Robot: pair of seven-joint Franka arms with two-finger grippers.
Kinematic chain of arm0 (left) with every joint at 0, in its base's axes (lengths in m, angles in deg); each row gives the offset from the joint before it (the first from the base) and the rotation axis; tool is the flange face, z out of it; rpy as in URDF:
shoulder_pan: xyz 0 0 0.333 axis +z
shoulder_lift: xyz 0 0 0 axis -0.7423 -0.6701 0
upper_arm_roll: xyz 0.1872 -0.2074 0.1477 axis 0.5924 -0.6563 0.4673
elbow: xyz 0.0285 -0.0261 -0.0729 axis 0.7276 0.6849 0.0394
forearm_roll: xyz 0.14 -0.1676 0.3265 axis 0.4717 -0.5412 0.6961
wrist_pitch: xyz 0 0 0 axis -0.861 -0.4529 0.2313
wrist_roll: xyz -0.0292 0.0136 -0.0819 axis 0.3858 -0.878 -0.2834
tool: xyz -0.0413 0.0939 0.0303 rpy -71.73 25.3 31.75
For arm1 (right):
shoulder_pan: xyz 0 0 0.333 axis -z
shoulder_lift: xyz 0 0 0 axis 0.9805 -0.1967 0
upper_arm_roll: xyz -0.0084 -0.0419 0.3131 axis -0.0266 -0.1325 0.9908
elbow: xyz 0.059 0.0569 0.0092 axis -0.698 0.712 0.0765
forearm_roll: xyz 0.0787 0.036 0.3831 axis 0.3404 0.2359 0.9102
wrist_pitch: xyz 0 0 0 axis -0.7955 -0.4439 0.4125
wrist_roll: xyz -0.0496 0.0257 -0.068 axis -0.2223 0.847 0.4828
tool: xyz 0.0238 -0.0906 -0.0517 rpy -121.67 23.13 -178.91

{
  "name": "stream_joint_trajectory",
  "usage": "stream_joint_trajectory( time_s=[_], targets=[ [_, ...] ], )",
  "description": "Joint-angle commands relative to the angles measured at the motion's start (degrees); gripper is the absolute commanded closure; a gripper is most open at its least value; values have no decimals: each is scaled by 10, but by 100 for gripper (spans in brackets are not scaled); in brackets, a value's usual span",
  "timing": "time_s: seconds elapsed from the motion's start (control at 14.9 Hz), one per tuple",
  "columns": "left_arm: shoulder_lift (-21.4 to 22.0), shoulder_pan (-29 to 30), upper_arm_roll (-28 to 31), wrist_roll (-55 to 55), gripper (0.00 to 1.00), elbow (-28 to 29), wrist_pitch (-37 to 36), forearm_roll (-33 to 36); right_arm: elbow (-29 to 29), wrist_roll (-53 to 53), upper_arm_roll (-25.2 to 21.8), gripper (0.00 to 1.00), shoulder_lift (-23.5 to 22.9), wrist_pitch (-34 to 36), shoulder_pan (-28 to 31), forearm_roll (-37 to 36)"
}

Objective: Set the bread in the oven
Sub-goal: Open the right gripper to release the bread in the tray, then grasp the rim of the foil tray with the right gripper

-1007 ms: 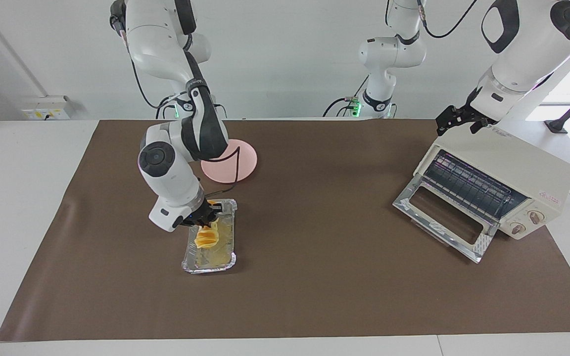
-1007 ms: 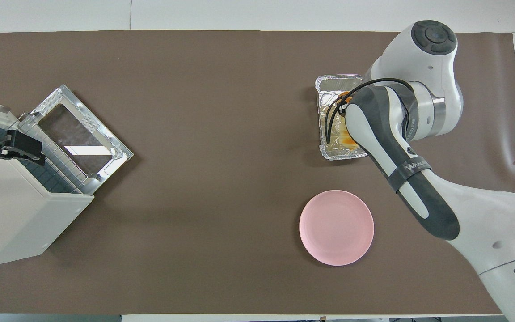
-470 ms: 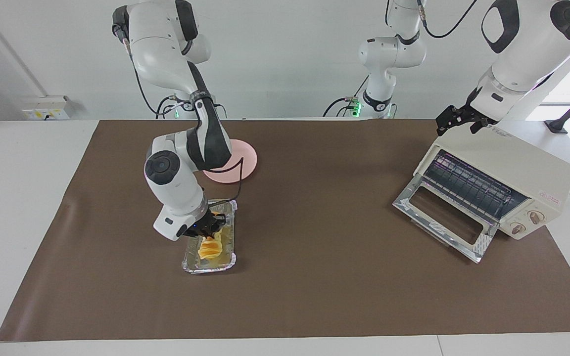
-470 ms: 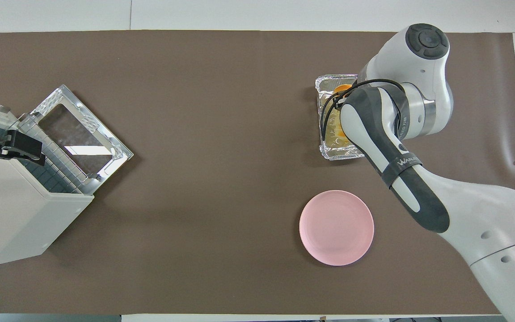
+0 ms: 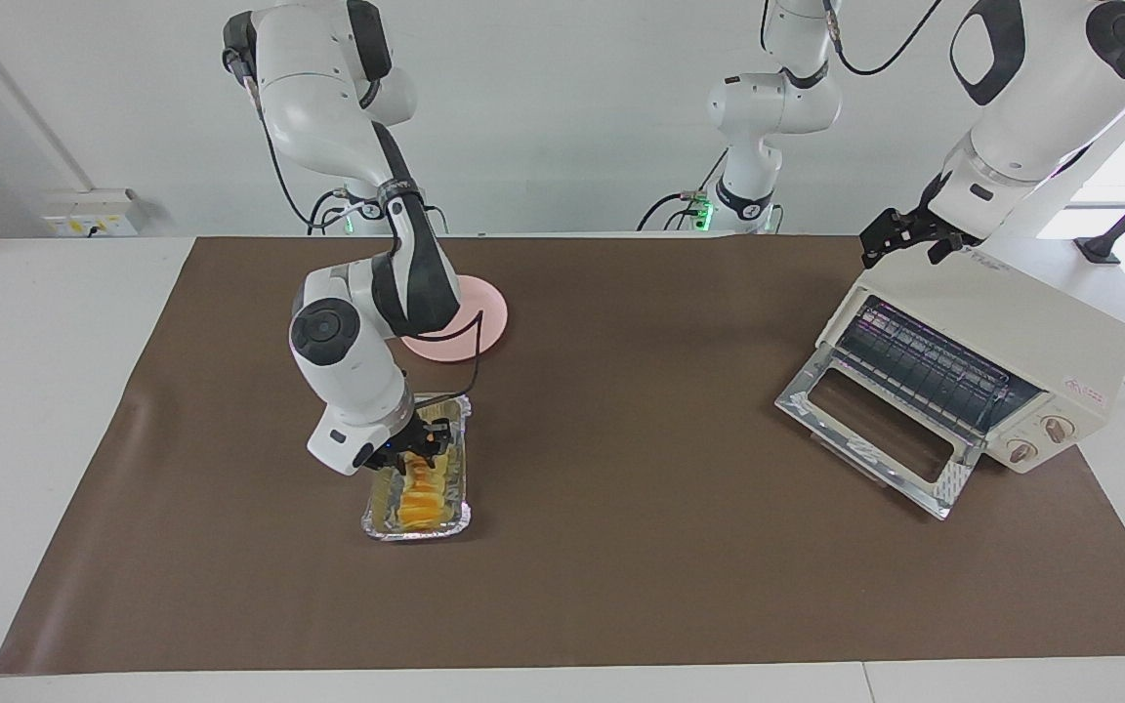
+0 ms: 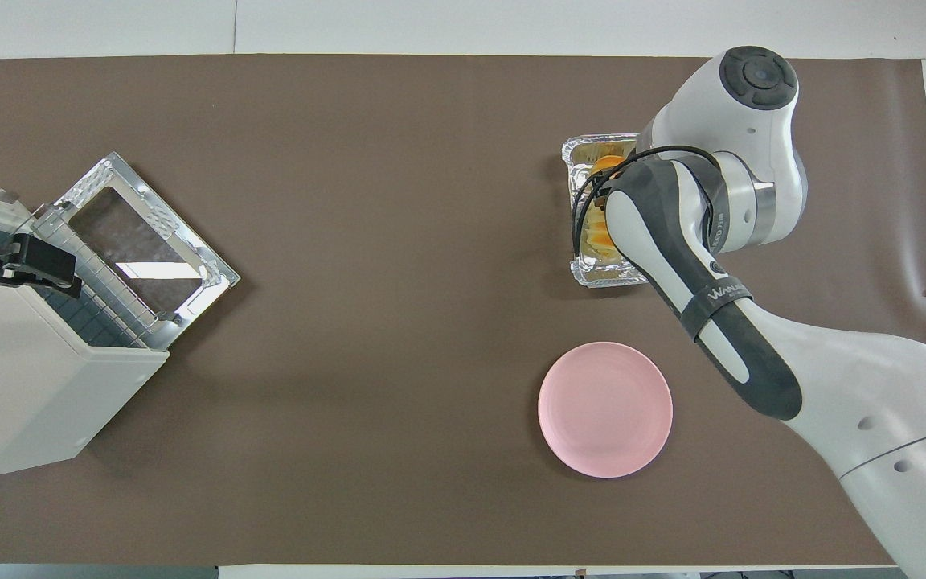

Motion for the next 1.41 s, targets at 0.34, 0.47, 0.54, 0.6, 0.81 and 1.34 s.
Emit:
stream_joint_trajectory(
  time_s=[0.34, 0.47, 0.54, 0.6, 0.81, 1.34],
  targets=[
    [13, -2, 2, 1, 0, 10, 6, 11, -17, 13, -8, 0, 49, 75, 33, 0],
    [13, -2, 2, 1, 0, 10, 7, 11, -7, 27, -9, 0, 51, 68, 51, -2],
    [13, -2, 2, 1, 0, 10, 6, 11, 2, 40, -10, 0, 51, 65, 53, -1],
    [13, -2, 2, 1, 0, 10, 6, 11, 19, 46, -10, 0, 56, 55, 56, -1],
    [13, -2, 2, 1, 0, 10, 7, 11, 118, 56, -10, 0, 74, -45, 57, -1],
    [13, -2, 2, 1, 0, 10, 6, 11, 170, 62, -9, 52, 72, -107, 50, -1]
  ],
)
